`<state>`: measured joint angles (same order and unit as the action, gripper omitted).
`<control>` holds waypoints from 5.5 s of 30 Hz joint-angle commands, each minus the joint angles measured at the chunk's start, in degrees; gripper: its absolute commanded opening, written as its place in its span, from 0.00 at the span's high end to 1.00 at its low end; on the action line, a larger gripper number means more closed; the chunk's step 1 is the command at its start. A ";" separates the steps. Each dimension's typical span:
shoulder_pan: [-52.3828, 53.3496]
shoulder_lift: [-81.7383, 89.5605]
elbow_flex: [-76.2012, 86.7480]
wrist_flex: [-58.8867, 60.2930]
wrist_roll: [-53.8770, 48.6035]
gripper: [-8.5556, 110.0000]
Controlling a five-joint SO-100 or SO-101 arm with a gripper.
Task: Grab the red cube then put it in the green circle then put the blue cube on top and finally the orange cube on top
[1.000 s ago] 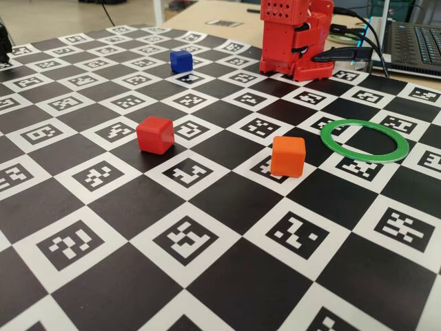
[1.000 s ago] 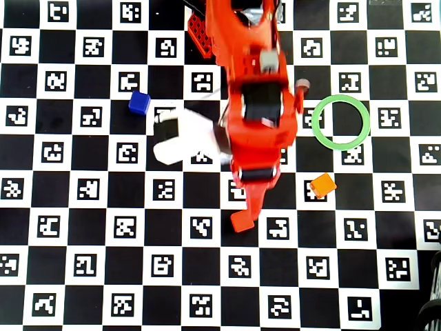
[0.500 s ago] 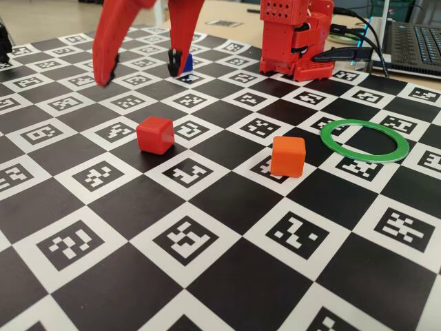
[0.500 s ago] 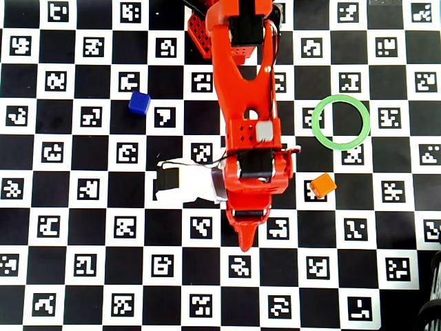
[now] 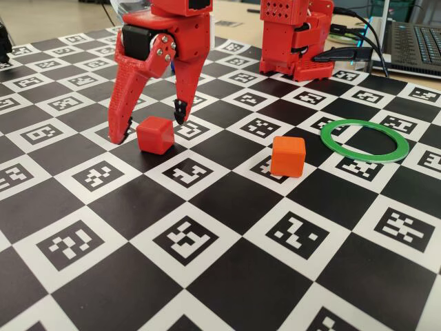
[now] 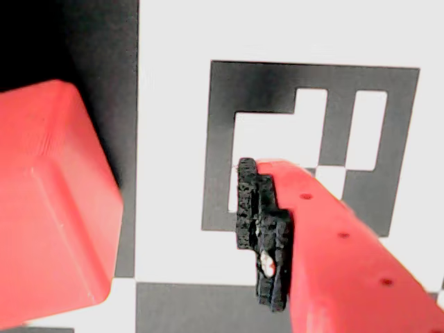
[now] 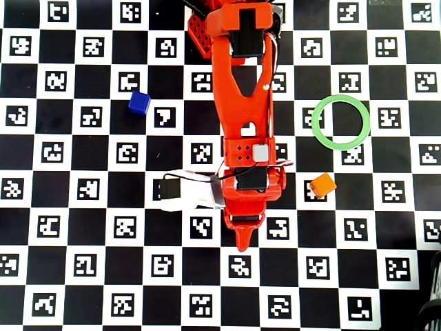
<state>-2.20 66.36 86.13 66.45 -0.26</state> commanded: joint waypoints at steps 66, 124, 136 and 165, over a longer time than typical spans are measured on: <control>-0.53 4.66 -4.31 -3.16 -15.38 0.86; -51.77 34.80 16.61 8.35 52.21 0.91; -51.94 25.40 22.50 -3.43 52.65 0.92; -50.45 22.85 28.83 -11.87 49.92 0.91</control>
<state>-53.26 88.77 115.31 55.28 50.01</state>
